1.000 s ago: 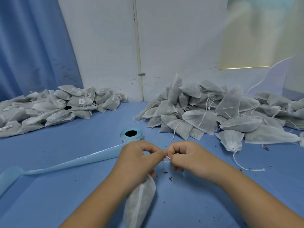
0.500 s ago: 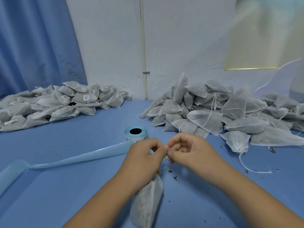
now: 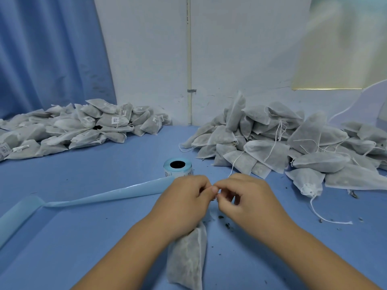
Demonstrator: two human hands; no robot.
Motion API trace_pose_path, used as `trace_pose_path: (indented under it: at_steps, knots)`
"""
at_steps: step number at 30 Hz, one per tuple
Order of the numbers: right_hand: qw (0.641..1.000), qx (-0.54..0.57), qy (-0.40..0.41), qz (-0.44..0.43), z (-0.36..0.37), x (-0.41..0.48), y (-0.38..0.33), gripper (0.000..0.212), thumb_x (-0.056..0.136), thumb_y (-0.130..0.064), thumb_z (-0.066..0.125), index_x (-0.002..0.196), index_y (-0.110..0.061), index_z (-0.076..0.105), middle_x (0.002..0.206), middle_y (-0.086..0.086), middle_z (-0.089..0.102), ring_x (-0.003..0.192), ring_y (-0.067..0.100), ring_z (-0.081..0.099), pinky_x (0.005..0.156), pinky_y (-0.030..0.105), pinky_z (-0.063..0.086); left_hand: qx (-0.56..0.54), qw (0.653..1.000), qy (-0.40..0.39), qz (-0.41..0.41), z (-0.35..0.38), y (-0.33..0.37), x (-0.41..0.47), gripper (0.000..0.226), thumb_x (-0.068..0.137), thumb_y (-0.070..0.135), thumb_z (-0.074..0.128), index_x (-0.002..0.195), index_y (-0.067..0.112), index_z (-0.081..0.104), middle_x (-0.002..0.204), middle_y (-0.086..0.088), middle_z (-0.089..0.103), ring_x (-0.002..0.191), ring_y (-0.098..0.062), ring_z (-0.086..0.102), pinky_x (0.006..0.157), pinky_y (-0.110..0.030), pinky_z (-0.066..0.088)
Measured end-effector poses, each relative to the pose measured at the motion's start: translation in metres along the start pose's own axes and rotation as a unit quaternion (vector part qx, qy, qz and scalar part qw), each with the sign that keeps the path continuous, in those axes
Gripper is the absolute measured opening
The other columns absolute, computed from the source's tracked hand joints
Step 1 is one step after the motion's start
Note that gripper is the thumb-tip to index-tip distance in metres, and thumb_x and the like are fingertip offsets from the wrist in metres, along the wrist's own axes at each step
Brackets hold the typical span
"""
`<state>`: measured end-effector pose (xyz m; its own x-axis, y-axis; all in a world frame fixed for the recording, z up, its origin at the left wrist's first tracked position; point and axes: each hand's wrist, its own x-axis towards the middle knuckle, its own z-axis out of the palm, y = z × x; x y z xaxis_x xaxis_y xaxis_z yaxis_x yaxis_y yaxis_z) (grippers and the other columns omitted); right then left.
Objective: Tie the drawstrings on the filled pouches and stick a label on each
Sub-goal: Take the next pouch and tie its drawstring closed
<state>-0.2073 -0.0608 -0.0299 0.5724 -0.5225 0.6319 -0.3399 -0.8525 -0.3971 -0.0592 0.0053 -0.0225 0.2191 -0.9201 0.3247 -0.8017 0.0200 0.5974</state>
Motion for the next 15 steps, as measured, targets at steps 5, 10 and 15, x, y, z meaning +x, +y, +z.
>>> trace_pose_path:
  at_steps: [5, 10, 15]
  knots:
    - [1.000, 0.017, -0.001, 0.001, -0.0015, 0.0003, 0.0009, 0.022, 0.078, -0.005, 0.069, 0.080, -0.026, 0.076, 0.067, -0.009, 0.058, 0.069, 0.008, 0.054, 0.060, 0.016, 0.042, 0.019, 1.000, -0.018, 0.016, -0.0022, -0.0009, 0.0005, 0.029, 0.098, 0.037, 0.049, 0.069, 0.031, 0.054, 0.071, 0.013, 0.057, 0.070, 0.000, 0.051, 0.064, -0.027, 0.042]
    - [0.996, 0.061, -0.030, 0.053, -0.0048, 0.0022, 0.0022, 0.019, 0.078, -0.008, 0.068, 0.071, -0.025, 0.073, 0.064, -0.010, 0.057, 0.066, 0.006, 0.052, 0.060, 0.012, 0.038, 0.024, 0.999, -0.012, 0.025, -0.0029, -0.0008, 0.0004, 0.026, 0.095, 0.040, 0.053, 0.074, 0.026, 0.060, 0.073, 0.012, 0.059, 0.068, 0.000, 0.051, 0.064, -0.025, 0.042]
    - [0.959, 0.197, -0.084, 0.184, -0.0084, 0.0043, 0.0007, 0.020, 0.082, -0.016, 0.067, 0.061, -0.017, 0.066, 0.053, -0.010, 0.050, 0.049, 0.005, 0.039, 0.049, 0.015, 0.032, 0.020, 0.998, 0.031, 0.045, -0.0057, 0.0005, -0.0006, 0.019, 0.090, 0.042, 0.062, 0.079, 0.028, 0.069, 0.074, 0.012, 0.062, 0.068, 0.001, 0.051, 0.060, -0.017, 0.034]
